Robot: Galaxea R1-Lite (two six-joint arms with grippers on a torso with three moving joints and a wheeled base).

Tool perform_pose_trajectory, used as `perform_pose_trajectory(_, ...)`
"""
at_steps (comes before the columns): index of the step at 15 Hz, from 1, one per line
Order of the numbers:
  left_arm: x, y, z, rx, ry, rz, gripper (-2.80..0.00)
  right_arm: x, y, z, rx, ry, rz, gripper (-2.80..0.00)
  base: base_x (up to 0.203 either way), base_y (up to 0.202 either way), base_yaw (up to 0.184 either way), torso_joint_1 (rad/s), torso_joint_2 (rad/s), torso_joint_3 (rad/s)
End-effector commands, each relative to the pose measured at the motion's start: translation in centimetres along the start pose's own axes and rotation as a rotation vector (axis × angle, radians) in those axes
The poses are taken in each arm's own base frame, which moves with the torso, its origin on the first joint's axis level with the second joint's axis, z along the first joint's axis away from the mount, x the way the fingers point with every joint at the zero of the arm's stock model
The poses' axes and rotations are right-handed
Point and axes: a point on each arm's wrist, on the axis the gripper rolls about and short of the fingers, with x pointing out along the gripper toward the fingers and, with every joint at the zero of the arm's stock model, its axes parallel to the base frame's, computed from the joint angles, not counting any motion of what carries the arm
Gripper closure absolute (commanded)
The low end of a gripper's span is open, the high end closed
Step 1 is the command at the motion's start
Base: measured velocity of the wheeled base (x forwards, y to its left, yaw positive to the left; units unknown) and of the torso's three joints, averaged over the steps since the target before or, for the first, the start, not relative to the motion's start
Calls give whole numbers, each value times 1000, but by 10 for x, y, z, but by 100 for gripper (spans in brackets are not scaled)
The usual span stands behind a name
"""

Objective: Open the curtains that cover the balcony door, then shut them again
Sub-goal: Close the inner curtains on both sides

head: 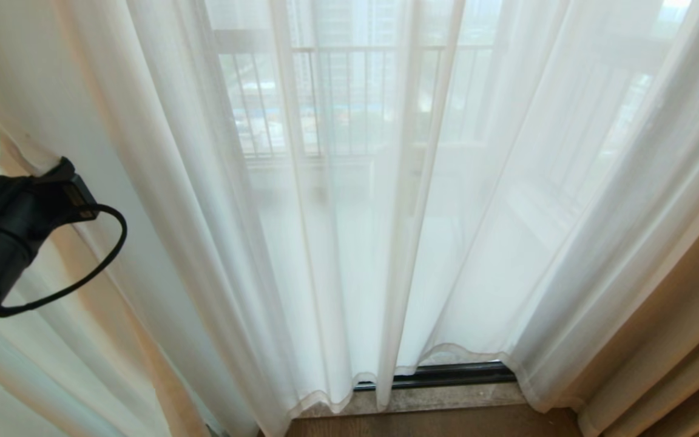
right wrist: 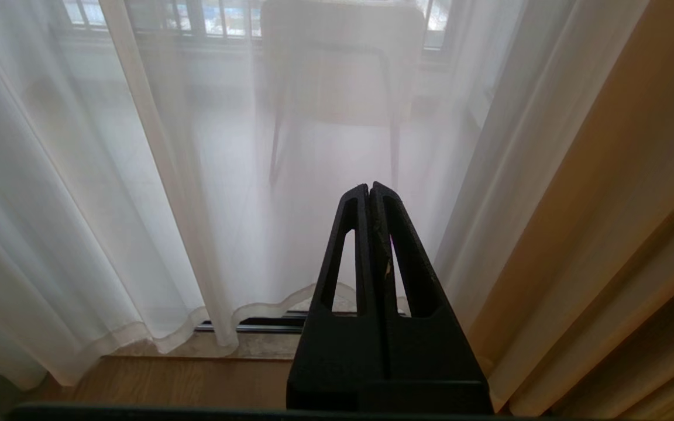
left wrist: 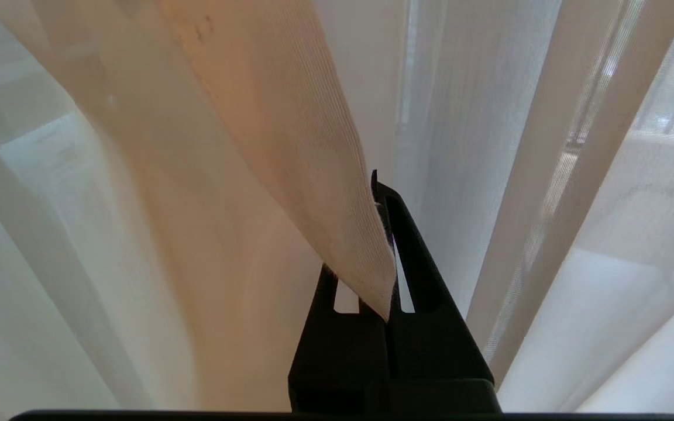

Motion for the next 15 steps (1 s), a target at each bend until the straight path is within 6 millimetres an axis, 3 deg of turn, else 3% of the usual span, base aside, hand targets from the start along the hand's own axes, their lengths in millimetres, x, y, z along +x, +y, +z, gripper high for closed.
perform_pose_trajectory(1,0,0,-4,1,12,1,0,0,0,0,-1,1,0,0,0,0,0,0,0,0)
perform_pose_trajectory(15,3,-1,-23,0,63,-3,0,0,0,0,-1,1,0,0,0,0,0,0,0,0)
